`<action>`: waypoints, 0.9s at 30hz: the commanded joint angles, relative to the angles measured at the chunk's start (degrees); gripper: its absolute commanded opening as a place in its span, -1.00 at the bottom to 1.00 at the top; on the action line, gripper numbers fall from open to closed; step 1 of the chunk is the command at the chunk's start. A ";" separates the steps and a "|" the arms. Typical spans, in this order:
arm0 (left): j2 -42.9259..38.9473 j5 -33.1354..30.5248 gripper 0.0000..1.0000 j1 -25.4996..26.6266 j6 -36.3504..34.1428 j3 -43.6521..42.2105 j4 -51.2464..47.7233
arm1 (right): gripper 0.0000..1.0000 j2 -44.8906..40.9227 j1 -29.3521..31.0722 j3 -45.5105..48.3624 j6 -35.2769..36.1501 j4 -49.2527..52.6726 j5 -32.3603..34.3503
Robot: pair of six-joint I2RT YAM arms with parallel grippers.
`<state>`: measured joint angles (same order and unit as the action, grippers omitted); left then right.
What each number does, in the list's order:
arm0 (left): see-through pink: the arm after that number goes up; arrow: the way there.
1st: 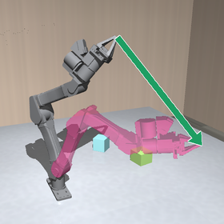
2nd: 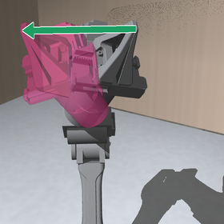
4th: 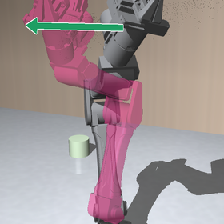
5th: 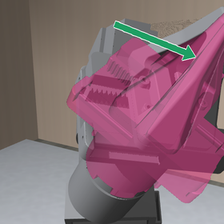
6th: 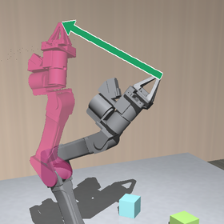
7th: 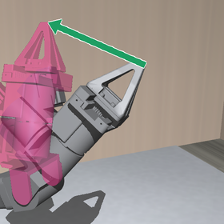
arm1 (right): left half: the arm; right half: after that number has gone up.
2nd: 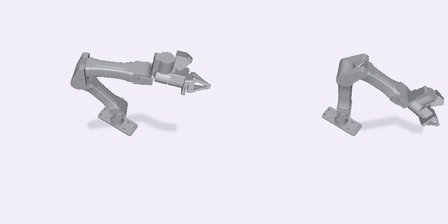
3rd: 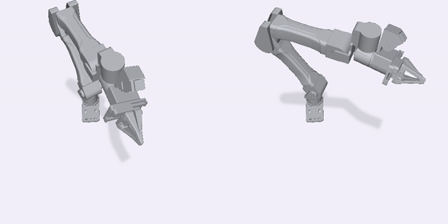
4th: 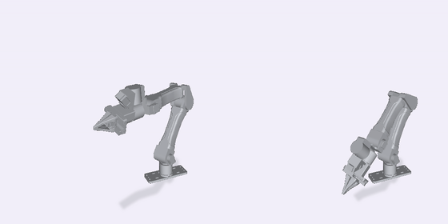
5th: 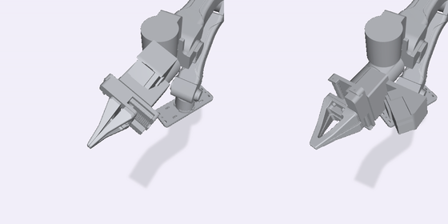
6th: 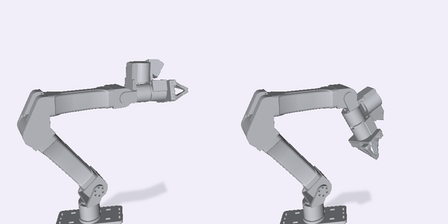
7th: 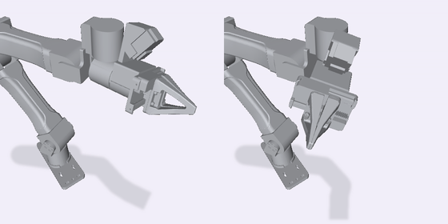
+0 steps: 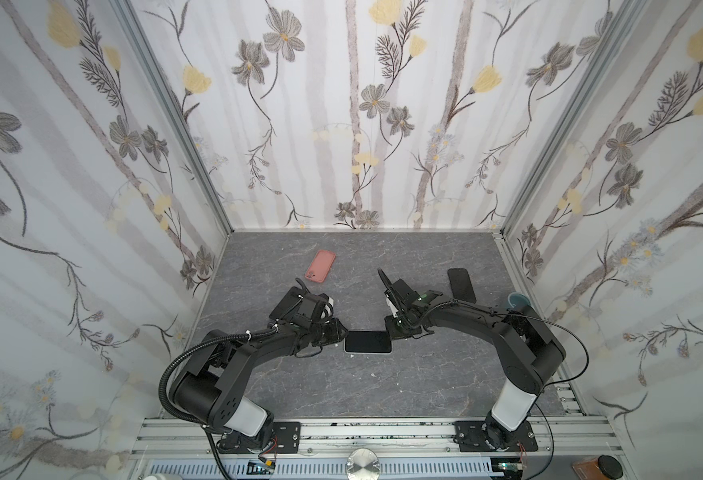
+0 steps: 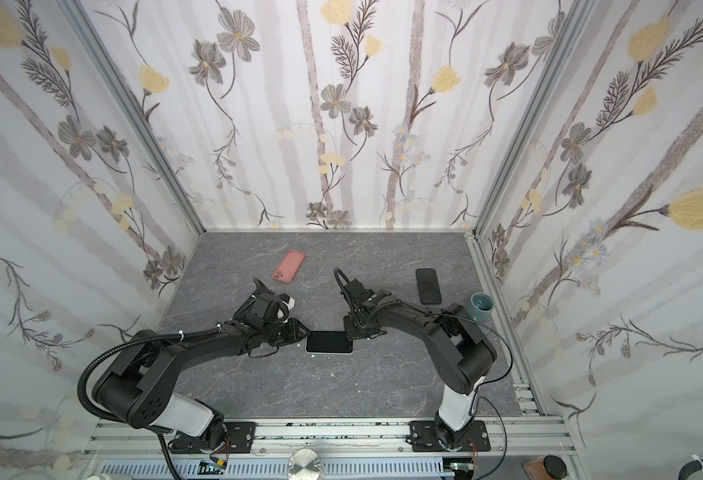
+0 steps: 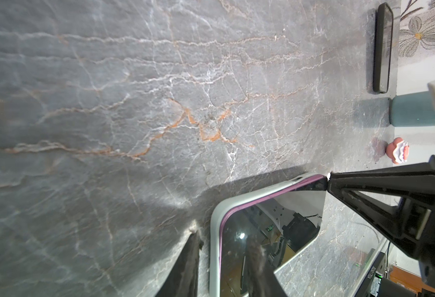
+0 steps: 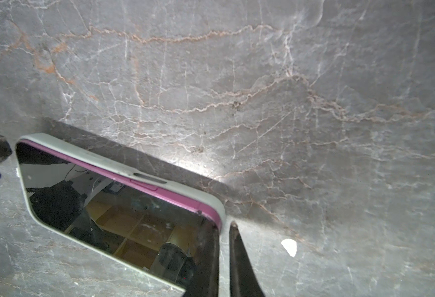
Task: Put the phone into the phone case
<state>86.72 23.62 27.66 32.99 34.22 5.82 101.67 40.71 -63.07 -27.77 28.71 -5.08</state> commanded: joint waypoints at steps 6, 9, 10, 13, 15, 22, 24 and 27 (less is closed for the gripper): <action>0.10 0.09 -0.42 0.26 0.49 0.08 1.02 | -0.78 0.74 0.02 0.75 0.35 0.47 -0.97; 0.46 0.12 -0.42 0.45 0.50 0.06 0.97 | -0.78 1.16 -0.01 0.82 0.51 0.47 -1.39; 0.60 0.18 -0.43 0.46 0.54 0.06 0.99 | -0.77 1.23 -0.01 0.85 0.49 0.47 -1.36; 0.82 0.24 -0.42 0.65 0.54 -0.10 1.03 | -0.78 1.44 -0.02 1.12 0.53 0.60 -1.20; 0.93 0.29 -0.42 0.68 0.49 -0.10 1.03 | -0.77 1.64 0.02 1.19 0.61 0.82 -1.16; 1.08 0.31 -0.42 0.80 0.41 -0.12 0.98 | -0.77 1.93 -0.02 1.39 0.70 1.03 -1.29; 1.09 0.31 -0.42 0.82 0.42 -0.03 1.11 | -0.77 2.11 -0.01 1.41 0.74 1.16 -1.29; 1.15 0.32 -0.42 0.82 0.44 -0.10 1.12 | -0.77 2.57 -0.01 1.38 0.80 1.31 -1.33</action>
<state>87.79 23.75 28.42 33.21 34.22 6.09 102.72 40.53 -62.46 -27.35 27.97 -5.89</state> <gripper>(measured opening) 0.288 0.116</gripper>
